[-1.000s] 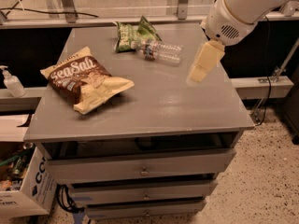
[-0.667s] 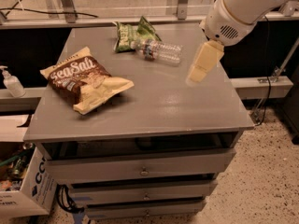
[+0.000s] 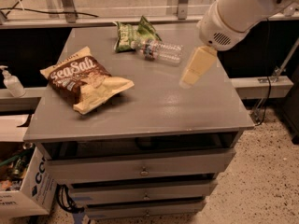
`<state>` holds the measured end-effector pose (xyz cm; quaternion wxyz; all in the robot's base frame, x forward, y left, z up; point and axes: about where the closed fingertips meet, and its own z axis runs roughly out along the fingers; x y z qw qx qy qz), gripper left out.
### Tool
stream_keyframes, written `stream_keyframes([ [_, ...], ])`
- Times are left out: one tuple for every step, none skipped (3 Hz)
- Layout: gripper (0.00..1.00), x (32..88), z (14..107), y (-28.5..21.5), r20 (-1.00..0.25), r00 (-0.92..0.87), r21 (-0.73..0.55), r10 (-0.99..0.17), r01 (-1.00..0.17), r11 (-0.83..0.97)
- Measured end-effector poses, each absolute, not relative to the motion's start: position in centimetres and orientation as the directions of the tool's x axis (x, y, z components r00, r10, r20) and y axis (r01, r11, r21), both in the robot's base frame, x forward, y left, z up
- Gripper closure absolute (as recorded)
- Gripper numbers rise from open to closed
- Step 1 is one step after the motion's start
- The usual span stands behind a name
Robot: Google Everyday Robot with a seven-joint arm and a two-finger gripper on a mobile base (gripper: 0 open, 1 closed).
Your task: Place water bottle upright
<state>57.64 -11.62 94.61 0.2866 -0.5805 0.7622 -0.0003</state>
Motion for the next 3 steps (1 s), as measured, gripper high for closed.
stream_keyframes([
  [0.00,60.7,93.0,-8.9,-0.413,-0.141,-0.437,-0.900,-0.836,0.332],
  [0.00,64.2,91.3,-7.3,-0.369,-0.142,-0.520,-0.918,-0.788,0.330],
  [0.00,67.8,90.1,-6.2,-0.348,-0.178,-0.527,-0.920,-0.775,0.349],
])
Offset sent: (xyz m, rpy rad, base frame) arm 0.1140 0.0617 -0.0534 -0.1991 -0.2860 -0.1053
